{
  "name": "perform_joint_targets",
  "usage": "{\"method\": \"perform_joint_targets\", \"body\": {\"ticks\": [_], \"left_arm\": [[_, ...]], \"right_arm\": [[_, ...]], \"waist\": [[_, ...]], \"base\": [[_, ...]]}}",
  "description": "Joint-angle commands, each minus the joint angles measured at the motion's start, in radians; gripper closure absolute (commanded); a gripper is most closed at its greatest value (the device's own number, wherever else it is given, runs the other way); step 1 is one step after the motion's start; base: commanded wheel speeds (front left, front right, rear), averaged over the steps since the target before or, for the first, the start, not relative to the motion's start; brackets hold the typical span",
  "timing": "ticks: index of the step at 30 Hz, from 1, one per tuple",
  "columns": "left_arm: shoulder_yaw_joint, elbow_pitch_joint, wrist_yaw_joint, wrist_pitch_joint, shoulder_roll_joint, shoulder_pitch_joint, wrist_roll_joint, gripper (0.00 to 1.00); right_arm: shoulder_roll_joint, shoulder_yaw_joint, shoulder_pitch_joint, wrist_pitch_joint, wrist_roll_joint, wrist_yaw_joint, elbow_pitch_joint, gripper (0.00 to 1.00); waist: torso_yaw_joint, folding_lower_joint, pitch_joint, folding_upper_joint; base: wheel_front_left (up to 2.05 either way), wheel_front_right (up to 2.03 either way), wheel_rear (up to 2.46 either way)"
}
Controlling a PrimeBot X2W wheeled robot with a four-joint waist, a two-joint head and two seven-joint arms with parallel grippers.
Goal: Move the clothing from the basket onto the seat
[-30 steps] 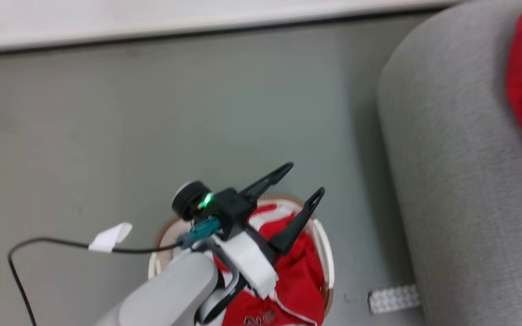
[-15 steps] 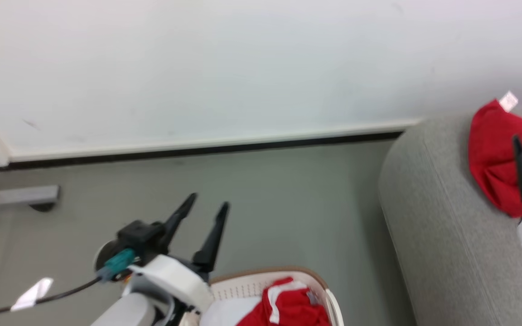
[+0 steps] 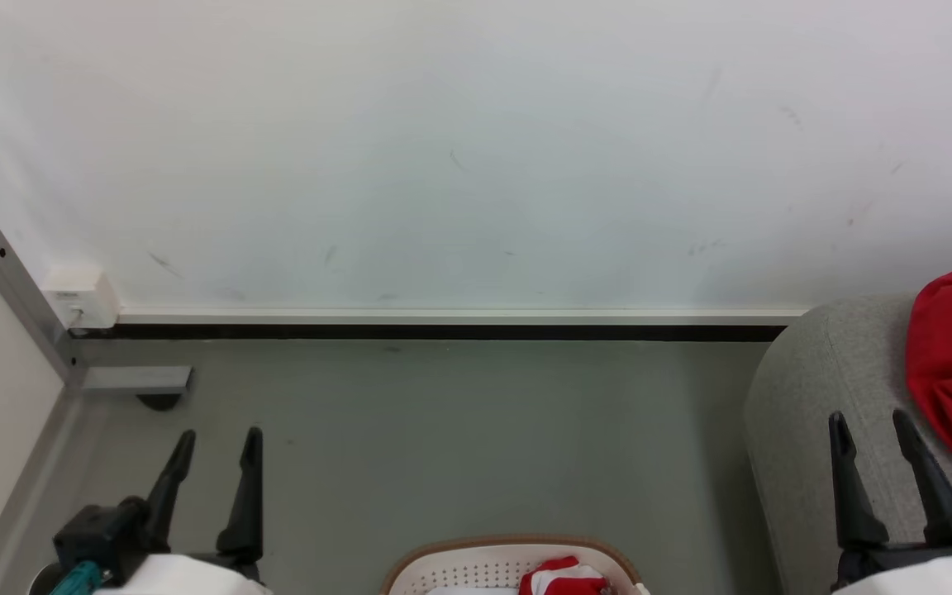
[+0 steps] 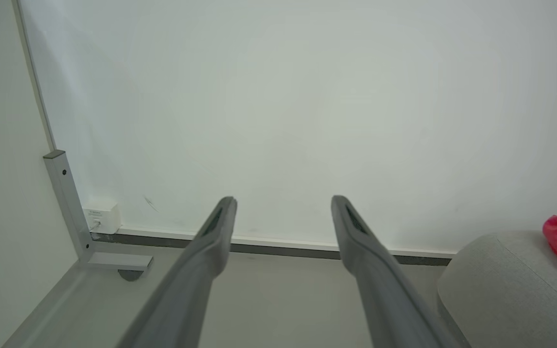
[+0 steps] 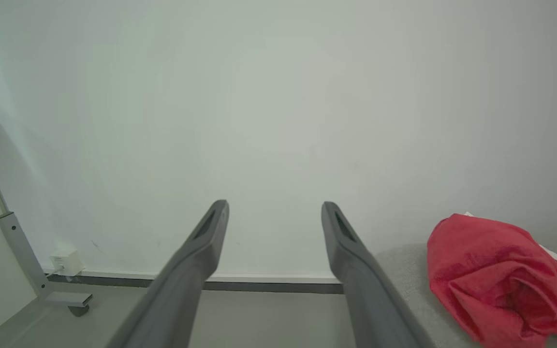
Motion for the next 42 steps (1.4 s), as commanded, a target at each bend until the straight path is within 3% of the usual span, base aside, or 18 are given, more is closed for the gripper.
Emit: {"method": "perform_joint_targets", "body": {"ticks": [1, 9, 19, 22, 28, 36, 42], "left_arm": [[0.009, -0.007, -0.001, -0.001, -0.003, 0.018, 0.013, 0.00], [0.141, -0.057, -0.035, -0.001, -0.087, 0.158, 0.097, 0.00], [0.188, -0.029, -0.104, -0.001, -0.164, 0.159, 0.157, 0.00], [0.201, -0.022, -0.124, -0.001, -0.183, 0.164, 0.176, 0.00], [0.226, -0.007, -0.154, -0.001, -0.209, 0.163, 0.196, 0.00], [0.205, 0.020, -0.201, -0.001, -0.239, 0.129, 0.236, 0.00], [0.125, 0.071, -0.258, 0.009, -0.246, 0.022, 0.276, 0.00]], "right_arm": [[0.004, -0.008, 0.025, -0.006, 0.005, -0.003, -0.009, 0.00], [0.062, -0.014, 0.124, -0.046, -0.024, -0.003, -0.070, 0.00], [0.076, -0.010, 0.111, -0.034, -0.060, -0.003, -0.081, 0.00], [0.080, -0.021, 0.113, -0.028, -0.009, -0.003, -0.083, 0.00], [0.082, -0.020, 0.107, -0.021, -0.015, -0.003, -0.090, 0.00], [0.082, -0.041, 0.063, -0.015, -0.030, -0.003, -0.106, 0.00], [0.082, -0.051, -0.016, -0.017, -0.042, -0.003, -0.134, 0.00]], "waist": [[0.000, 0.0003, 0.000, 0.0000], [-0.021, 0.0003, 0.010, 0.0000], [-0.025, 0.0003, 0.012, 0.0000], [-0.029, 0.0003, 0.013, 0.0000], [-0.043, 0.0003, 0.017, 0.0000], [-0.096, 0.0003, 0.062, 0.0000], [-0.164, 0.0003, 0.199, 0.0000]], "base": [[0.00, 0.00, 0.00], [0.00, 0.00, 0.00], [0.00, 0.00, 0.00], [0.00, 0.00, 0.00], [0.00, 0.00, 0.00], [0.00, 0.00, 0.00], [0.00, 0.00, 0.00]]}}
